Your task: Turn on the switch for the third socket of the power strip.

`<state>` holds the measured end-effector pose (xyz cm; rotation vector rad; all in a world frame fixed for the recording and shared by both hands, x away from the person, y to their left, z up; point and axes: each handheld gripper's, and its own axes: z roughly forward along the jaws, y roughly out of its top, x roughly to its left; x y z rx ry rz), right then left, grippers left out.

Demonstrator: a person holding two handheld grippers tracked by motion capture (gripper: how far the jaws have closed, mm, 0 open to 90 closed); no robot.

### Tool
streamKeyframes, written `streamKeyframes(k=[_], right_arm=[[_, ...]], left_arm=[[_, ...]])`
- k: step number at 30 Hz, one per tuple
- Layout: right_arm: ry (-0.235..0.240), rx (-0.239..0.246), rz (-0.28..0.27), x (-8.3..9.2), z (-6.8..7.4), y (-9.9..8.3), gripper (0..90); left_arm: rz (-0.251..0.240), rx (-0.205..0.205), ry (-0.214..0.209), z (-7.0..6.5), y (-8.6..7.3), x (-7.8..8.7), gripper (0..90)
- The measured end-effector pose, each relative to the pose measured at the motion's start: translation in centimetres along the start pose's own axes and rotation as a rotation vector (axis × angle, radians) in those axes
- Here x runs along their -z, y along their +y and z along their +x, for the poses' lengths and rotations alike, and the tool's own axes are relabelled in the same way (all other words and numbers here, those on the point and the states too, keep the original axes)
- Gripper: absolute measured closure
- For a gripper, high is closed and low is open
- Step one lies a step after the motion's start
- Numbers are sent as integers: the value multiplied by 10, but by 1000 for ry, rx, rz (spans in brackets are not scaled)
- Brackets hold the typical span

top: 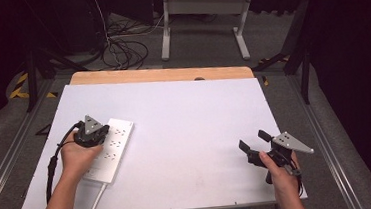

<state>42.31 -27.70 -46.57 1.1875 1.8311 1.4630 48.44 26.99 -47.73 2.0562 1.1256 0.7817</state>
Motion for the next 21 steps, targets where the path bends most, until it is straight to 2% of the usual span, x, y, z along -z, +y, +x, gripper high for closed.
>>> streamKeyframes(k=[7, 21], right_arm=[[6, 4, 3, -2, 1, 0, 115], [5, 1, -2, -1, 1, 1, 117]], left_arm=[[-7, 7, -1, -1, -1, 0, 898], [-16, -3, 7, 0, -2, 0, 898]])
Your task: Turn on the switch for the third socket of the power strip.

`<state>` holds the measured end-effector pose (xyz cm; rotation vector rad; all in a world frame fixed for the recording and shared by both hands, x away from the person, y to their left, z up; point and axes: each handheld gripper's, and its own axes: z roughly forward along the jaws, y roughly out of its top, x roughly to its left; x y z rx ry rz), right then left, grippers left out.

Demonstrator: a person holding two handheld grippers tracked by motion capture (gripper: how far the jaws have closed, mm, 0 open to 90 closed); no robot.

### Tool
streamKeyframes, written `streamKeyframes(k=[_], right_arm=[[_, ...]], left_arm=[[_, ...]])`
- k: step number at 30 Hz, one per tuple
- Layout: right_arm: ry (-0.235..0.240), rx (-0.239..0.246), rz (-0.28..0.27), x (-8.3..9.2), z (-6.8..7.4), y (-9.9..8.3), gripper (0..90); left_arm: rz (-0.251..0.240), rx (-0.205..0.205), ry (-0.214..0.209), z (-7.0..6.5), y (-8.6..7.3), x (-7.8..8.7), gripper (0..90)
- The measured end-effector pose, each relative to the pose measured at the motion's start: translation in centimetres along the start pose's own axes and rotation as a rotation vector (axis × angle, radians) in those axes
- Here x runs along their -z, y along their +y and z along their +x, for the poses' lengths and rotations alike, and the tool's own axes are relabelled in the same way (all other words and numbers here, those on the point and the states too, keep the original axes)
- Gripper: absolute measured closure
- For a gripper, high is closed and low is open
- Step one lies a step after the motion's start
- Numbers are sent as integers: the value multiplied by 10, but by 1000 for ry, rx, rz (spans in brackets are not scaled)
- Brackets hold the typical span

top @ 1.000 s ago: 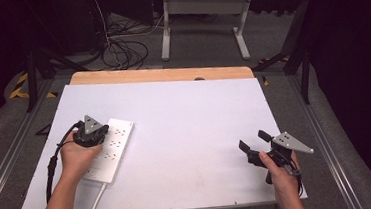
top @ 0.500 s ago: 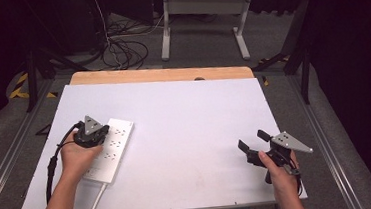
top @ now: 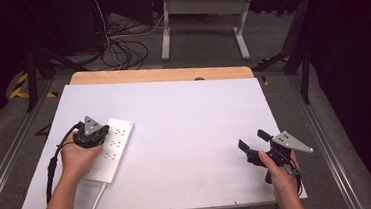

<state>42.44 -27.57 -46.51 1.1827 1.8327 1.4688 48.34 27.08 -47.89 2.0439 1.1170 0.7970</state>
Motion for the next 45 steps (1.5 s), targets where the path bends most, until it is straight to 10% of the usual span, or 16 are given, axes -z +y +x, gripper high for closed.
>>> streamKeyframes(k=[40, 45], right_arm=[[47, 14, 8, -19, 4, 6, 118], [57, 20, 12, -23, 6, 7, 118]], left_arm=[[8, 61, -24, 6, -15, 14, 898], [-99, 132, -26, 11, -14, 27, 898]])
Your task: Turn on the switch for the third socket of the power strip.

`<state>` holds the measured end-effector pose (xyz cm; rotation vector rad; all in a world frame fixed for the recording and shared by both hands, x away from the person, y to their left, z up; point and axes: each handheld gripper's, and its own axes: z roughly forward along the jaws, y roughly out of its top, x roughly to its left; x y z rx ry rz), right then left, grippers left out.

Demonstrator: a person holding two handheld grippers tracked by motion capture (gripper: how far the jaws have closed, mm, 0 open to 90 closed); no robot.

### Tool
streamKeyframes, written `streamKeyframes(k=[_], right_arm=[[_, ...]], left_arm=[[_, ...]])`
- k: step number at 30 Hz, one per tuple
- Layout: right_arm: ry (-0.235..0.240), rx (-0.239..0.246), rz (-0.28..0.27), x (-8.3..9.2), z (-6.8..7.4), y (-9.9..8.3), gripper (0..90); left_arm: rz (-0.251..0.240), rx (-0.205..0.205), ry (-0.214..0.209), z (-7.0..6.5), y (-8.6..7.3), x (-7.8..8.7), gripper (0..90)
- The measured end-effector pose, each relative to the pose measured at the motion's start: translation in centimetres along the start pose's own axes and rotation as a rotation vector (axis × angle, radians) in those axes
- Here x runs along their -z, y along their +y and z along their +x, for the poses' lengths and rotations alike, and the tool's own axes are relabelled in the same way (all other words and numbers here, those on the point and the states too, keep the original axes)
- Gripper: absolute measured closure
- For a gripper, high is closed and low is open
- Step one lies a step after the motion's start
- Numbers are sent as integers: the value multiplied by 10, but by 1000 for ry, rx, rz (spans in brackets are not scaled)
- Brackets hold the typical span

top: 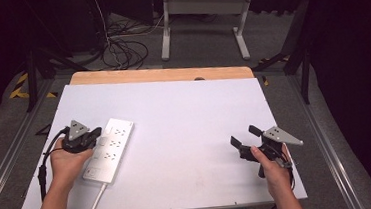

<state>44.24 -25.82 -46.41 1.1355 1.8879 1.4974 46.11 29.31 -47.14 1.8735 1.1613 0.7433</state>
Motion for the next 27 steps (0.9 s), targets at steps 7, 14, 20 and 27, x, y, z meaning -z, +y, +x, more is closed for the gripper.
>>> streamKeyframes(k=[7, 14, 20, 27], right_arm=[[13, 2, 3, -6, 1, 2, 118], [22, 6, 3, -9, 2, 3, 119], [30, 5, 7, -12, 3, 4, 119], [43, 14, 8, -17, 4, 6, 119]], left_arm=[[-122, 34, 20, 2, 1, 13, 898], [-191, 79, 70, 6, 0, 25, 896], [-235, 100, 85, 9, -1, 34, 895], [-233, 100, 96, 9, -4, 37, 895]])
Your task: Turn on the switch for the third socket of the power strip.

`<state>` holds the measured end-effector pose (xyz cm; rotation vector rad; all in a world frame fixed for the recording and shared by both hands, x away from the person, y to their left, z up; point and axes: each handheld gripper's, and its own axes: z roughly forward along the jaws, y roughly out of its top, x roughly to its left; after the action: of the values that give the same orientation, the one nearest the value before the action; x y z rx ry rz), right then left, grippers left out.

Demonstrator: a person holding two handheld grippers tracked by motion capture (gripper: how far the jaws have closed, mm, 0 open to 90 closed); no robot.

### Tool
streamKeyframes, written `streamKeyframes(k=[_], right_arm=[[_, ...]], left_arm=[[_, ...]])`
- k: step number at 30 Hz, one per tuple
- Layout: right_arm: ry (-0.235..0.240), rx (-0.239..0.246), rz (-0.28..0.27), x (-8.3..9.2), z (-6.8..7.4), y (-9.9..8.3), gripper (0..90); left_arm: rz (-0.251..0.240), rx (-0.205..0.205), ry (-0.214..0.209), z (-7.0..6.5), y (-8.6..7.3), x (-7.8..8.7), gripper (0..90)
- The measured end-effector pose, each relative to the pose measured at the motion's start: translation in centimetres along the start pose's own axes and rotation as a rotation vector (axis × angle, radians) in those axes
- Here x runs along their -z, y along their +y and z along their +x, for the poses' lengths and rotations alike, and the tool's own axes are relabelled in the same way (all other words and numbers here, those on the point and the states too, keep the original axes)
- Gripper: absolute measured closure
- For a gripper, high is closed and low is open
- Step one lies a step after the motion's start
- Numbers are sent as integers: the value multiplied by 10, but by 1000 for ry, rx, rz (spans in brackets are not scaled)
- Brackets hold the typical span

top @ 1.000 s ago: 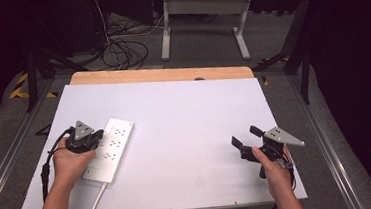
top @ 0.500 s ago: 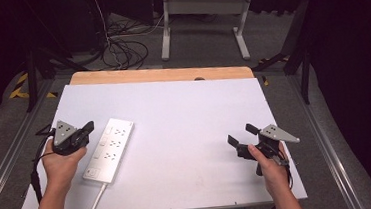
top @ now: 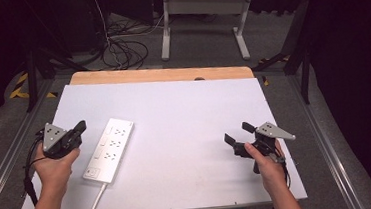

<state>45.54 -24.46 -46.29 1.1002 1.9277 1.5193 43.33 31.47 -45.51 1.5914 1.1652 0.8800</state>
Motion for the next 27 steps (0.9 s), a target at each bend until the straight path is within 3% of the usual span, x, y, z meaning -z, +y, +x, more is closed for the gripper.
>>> streamKeyframes(k=[27], right_arm=[[25, 6, 6, -10, 3, 3, 121]], left_arm=[[8, 9, 14, 5, -5, 12, 892]])
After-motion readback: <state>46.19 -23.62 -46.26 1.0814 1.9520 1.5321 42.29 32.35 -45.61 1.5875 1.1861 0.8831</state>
